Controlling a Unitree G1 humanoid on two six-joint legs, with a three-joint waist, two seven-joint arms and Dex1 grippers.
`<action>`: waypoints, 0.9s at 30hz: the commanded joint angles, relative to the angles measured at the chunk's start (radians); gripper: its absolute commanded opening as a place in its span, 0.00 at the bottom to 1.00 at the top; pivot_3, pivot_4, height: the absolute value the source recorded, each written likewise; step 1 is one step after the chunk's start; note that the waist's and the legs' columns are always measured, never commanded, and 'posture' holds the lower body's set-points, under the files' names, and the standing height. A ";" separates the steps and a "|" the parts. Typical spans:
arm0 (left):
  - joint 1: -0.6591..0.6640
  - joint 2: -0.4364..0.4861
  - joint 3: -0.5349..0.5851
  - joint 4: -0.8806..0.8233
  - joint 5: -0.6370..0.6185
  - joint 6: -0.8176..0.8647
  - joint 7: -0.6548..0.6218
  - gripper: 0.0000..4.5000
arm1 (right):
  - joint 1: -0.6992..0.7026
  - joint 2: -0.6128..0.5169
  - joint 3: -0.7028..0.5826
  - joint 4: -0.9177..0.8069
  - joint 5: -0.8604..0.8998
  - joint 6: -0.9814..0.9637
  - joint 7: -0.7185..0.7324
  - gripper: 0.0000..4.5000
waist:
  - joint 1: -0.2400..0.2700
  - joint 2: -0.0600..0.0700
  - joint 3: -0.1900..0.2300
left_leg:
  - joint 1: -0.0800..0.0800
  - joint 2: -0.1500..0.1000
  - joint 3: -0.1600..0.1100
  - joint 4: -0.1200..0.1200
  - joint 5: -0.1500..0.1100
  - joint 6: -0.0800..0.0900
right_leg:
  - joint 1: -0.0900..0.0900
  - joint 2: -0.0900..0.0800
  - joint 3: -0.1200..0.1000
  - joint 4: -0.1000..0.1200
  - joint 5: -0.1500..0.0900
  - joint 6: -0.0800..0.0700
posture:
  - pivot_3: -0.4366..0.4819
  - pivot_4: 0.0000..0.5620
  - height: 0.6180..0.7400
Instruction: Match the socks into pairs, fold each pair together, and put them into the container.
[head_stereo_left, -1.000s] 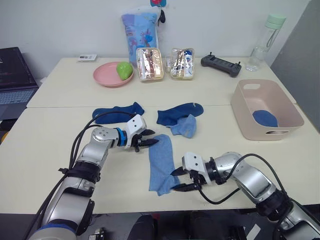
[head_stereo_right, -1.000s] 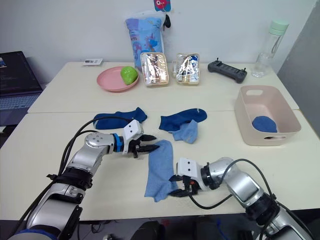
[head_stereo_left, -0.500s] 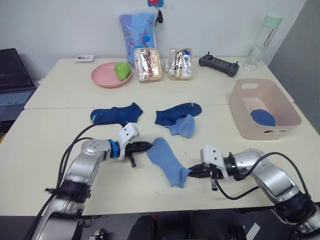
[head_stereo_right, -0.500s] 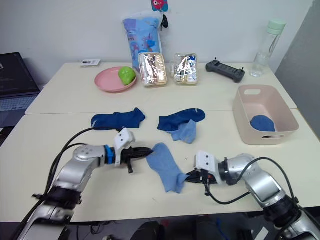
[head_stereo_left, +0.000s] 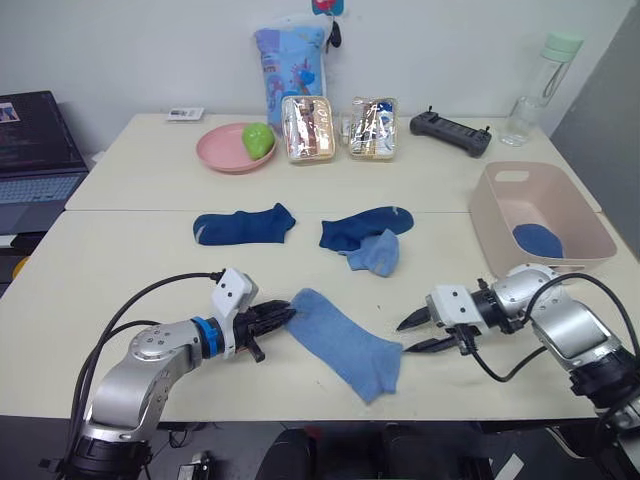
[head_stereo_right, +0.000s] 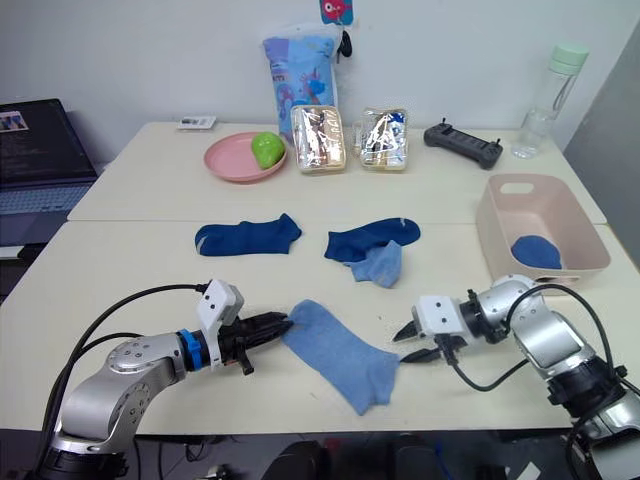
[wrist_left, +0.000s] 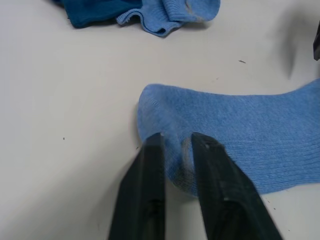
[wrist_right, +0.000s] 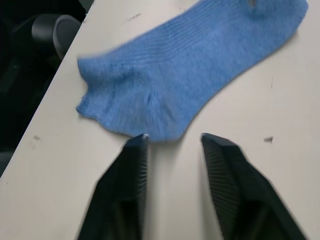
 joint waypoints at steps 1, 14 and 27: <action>-0.022 0.032 0.059 0.005 -0.032 -0.056 -0.041 0.48 | 0.065 -0.059 -0.133 -0.099 0.113 0.205 -0.046 0.70 | 0.003 0.000 0.000 | 0.000 0.000 0.000 0.000 0.000 0.000 | 0.000 0.000 0.000 0.000 0.000 0.000 | 0.48 0.27 1.00; -0.355 0.062 -0.174 0.421 0.117 -0.283 -0.287 0.75 | 0.419 0.163 -0.374 -0.472 0.453 0.959 -0.580 0.70 | 0.005 -0.001 -0.001 | -0.001 -0.001 0.001 0.000 0.000 -0.001 | 0.000 0.000 0.001 0.000 0.000 0.000 | 0.48 0.27 1.00; -0.359 0.065 -0.212 0.475 0.150 -0.323 -0.364 0.05 | 0.385 0.334 -0.386 -0.503 0.606 1.094 -0.738 0.41 | -0.006 -0.001 -0.001 | 0.000 0.000 0.001 -0.001 0.000 -0.001 | -0.001 0.001 0.001 0.000 0.000 0.001 | 0.48 0.27 1.00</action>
